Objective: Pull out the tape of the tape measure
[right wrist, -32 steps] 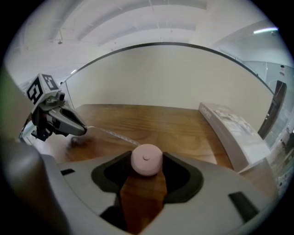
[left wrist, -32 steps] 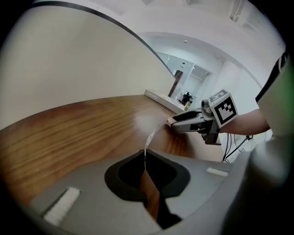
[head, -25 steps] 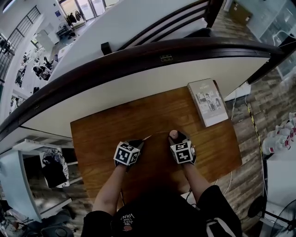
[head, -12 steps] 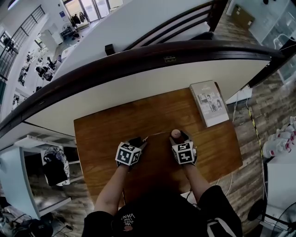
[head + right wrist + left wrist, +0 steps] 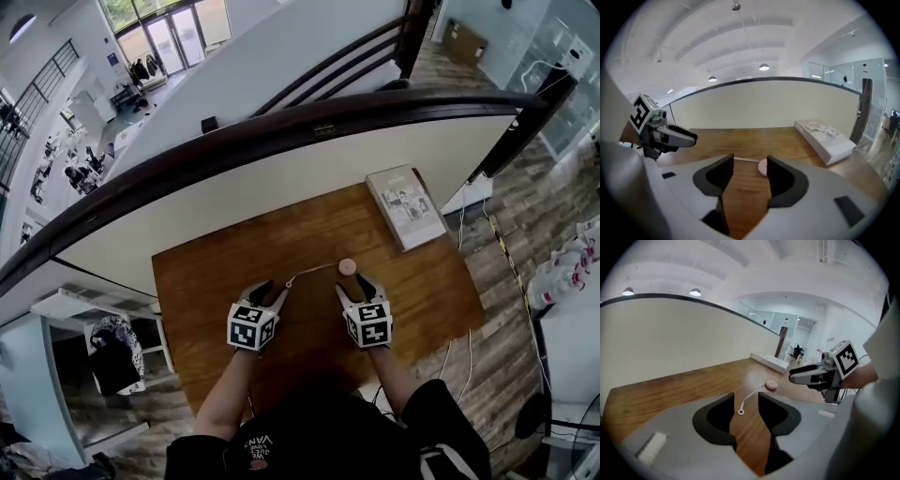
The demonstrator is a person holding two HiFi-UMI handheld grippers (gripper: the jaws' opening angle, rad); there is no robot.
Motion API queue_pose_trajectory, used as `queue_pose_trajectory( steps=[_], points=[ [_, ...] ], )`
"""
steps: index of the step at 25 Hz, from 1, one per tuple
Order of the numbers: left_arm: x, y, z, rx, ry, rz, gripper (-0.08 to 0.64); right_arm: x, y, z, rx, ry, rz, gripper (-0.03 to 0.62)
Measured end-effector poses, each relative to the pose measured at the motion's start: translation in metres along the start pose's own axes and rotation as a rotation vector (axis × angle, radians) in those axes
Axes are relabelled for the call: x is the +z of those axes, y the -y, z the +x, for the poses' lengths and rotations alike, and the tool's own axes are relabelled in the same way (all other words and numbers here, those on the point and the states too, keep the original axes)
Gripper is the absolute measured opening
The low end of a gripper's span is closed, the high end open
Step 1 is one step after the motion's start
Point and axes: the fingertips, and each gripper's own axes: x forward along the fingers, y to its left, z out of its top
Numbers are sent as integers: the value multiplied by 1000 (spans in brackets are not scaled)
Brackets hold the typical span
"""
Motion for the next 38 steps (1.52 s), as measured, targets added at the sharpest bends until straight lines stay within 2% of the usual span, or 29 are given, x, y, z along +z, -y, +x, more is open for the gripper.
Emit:
queue_pose_trajectory(
  steps=[4, 9, 19, 38],
  points=[
    [4, 13, -25, -6, 67, 20, 149, 0, -13, -28, -12, 54, 23, 218],
    [-1, 35, -63, -28, 132, 25, 149, -3, -34, -65, -34, 108, 39, 169],
    [-17, 67, -136, -18, 226, 58, 124, -14, -76, -131, -60, 173, 37, 107],
    [-68, 122, -209, -22, 279, 87, 20, -57, -123, -211, -66, 215, 32, 51]
  ],
)
